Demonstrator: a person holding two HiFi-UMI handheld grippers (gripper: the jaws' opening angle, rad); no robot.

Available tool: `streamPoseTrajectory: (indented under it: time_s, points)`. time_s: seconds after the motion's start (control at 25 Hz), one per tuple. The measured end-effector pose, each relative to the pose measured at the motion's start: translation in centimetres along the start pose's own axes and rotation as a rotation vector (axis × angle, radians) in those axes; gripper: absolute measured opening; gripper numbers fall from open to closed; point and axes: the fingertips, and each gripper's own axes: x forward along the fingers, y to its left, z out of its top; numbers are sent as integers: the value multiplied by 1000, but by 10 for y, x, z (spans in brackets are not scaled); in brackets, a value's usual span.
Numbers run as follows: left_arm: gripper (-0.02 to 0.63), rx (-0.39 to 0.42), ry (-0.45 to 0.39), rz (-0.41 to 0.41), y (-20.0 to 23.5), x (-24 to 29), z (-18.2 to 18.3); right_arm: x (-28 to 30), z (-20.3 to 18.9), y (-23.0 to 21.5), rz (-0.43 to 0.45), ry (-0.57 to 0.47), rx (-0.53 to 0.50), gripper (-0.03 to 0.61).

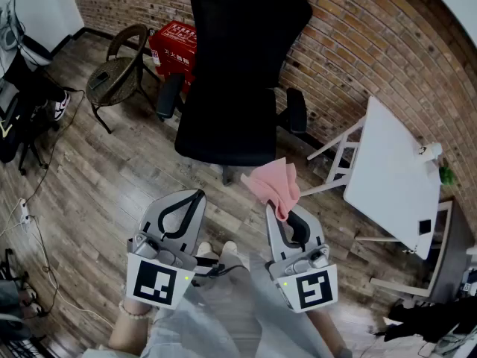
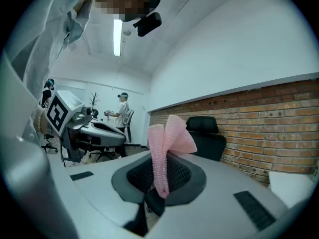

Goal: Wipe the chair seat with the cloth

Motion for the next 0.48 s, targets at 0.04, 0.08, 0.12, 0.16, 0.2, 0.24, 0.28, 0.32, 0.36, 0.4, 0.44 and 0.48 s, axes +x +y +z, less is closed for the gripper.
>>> streamPoseTrajectory:
  time_s: [0.04, 0.08, 0.12, 0.16, 0.2, 0.24, 0.28, 0.32, 0.36, 0.4, 0.44, 0.48]
  points:
    - [18, 4, -3, 2, 2, -1, 0, 2, 1, 1, -5, -5, 8, 55]
    - [18, 7, -5, 5, 4, -3, -1, 4, 3, 3, -11, -10, 16, 56]
    - [18, 9, -6, 8, 6, -4, -2, 5, 4, 4, -14, -15, 24, 56]
    - [18, 10, -7, 11, 8, -4, -2, 7, 4, 5, -15, -17, 29, 56]
    - [18, 10, -9, 14, 9, -4, -3, 7, 4, 5, -11, -18, 29, 56]
    - [18, 8, -10, 17, 10, -4, -3, 7, 3, 6, -4, -15, 25, 55]
    - [18, 7, -12, 19, 11, -3, -3, 6, 2, 6, 2, -11, 18, 55]
    - [18, 7, -12, 20, 12, -3, -3, 6, 1, 6, 7, -7, 12, 56]
    - [18, 5, -12, 21, 12, -3, -3, 6, 0, 6, 11, -2, 7, 57]
    - [18, 2, -12, 22, 13, -3, -4, 6, -1, 7, 11, 1, 4, 56]
    - [18, -1, -11, 21, 13, -4, -5, 6, 0, 7, 8, -1, 5, 55]
    - [18, -4, -10, 20, 13, -5, -6, 7, 0, 7, 3, -3, 7, 55]
